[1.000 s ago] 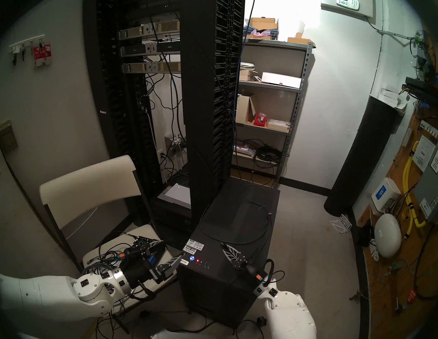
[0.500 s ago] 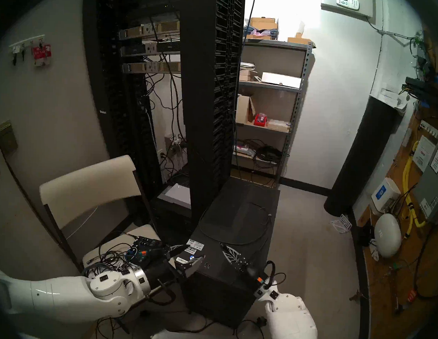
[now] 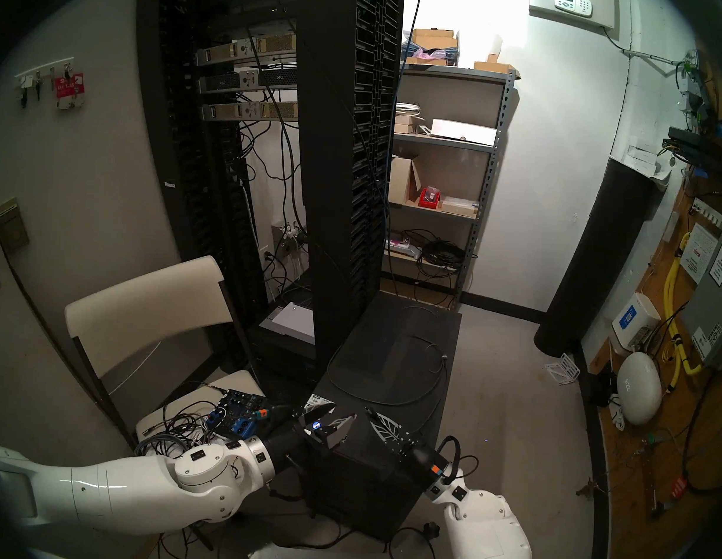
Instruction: Insert the cable into the workstation's USB slot
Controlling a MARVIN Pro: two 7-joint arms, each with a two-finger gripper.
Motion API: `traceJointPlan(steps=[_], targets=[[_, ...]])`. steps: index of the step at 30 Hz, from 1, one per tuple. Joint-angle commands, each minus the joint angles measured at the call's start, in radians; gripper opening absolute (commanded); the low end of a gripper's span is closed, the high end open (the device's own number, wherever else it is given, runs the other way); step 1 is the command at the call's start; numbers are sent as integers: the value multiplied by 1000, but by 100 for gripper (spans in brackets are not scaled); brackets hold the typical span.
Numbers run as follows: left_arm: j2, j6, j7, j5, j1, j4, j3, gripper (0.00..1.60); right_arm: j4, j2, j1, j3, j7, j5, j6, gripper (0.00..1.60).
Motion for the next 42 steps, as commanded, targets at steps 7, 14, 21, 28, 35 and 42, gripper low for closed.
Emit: traceJointPlan(steps=[7, 14, 21, 28, 35, 42], targets=[[-48, -21, 10, -11, 9, -5, 8, 0, -11, -1, 32, -13, 43, 55, -6, 0], [-84, -51, 57, -3, 11, 7, 1, 0, 1, 6, 42, -38, 58, 63, -6, 0], [-110, -75, 95, 12, 4, 24, -7, 0, 3, 19, 42, -62, 62, 73, -6, 0], [-117, -80, 107, 21, -4, 37, -10, 0, -8, 42, 31, -86, 65, 93, -6, 0], [-112, -75, 97, 14, -7, 45, -8, 0, -8, 58, 27, -114, 66, 121, -6, 0], [-95, -70, 77, -2, -1, 31, -9, 0, 6, 69, 43, -139, 63, 132, -6, 0]])
